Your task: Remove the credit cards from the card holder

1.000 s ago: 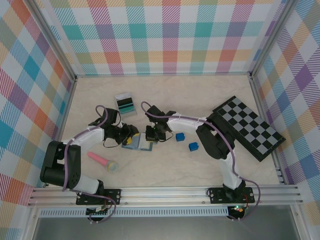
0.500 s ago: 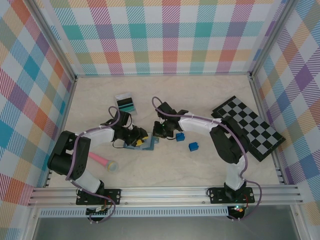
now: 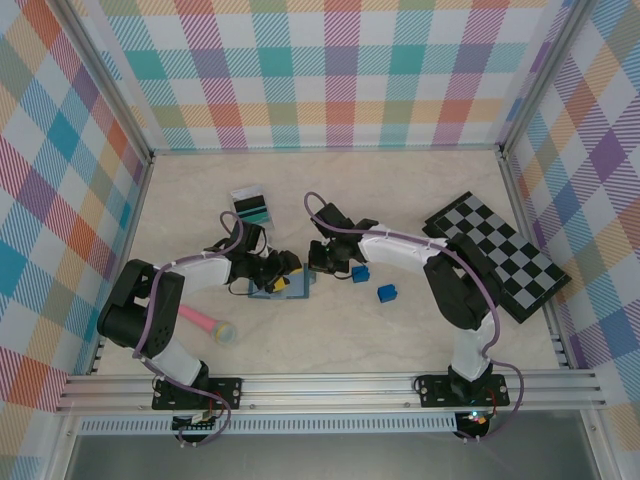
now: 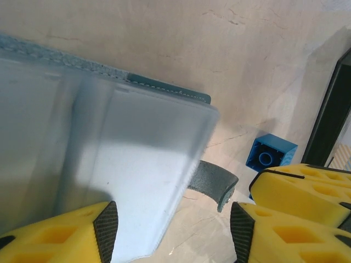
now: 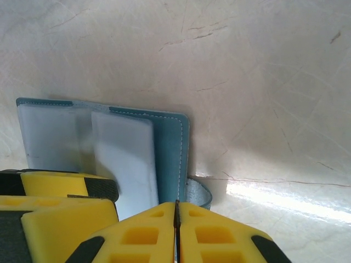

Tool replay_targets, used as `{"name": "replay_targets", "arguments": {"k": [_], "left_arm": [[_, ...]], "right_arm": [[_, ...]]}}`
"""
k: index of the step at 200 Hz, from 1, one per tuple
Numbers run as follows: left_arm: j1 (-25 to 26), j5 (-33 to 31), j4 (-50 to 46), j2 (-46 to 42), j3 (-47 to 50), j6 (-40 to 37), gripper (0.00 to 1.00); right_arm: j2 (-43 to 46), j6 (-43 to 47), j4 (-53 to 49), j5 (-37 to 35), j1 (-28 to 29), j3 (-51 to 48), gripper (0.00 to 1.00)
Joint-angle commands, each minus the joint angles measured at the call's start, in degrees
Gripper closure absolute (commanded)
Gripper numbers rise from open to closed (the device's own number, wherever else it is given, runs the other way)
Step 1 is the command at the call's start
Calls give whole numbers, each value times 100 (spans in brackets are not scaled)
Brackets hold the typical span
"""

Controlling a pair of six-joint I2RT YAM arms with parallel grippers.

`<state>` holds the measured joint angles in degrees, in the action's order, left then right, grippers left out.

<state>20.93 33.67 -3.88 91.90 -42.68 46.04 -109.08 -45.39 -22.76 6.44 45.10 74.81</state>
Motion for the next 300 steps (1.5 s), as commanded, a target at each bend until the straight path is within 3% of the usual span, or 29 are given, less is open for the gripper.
{"name": "replay_targets", "arguments": {"k": [1,23,70,119,156,188,213,226,300], "left_arm": [[39,-65,-110,-33,-44,-67,41],[-50,-558,-728,-270,-199,-381,53],[-139,-607,-996,-291,-229,-496,77],[-215,-672,-1154,-356,-245,-537,86],[-410,-984,-1984,-979,-342,-690,86],[-761,-1381,-2724,-1459,-420,-986,78],[-1053,-1421,-2890,-1602,-361,-1040,56],[-1132,-1335,-2852,-1569,-331,-1039,49],[-1161,-833,-2355,-1072,-171,-934,40]], "right_arm": [[176,124,-29,-42,35,1,90],[168,174,109,154,58,-19,90],[-37,247,163,394,294,271,92],[-460,136,-170,434,435,680,92],[-863,92,-442,464,435,972,92],[-1161,83,-655,477,429,1174,93],[-1237,107,-701,432,433,1212,93],[-1271,117,-725,411,429,1221,93],[-1344,126,-761,367,427,1204,93]]}}
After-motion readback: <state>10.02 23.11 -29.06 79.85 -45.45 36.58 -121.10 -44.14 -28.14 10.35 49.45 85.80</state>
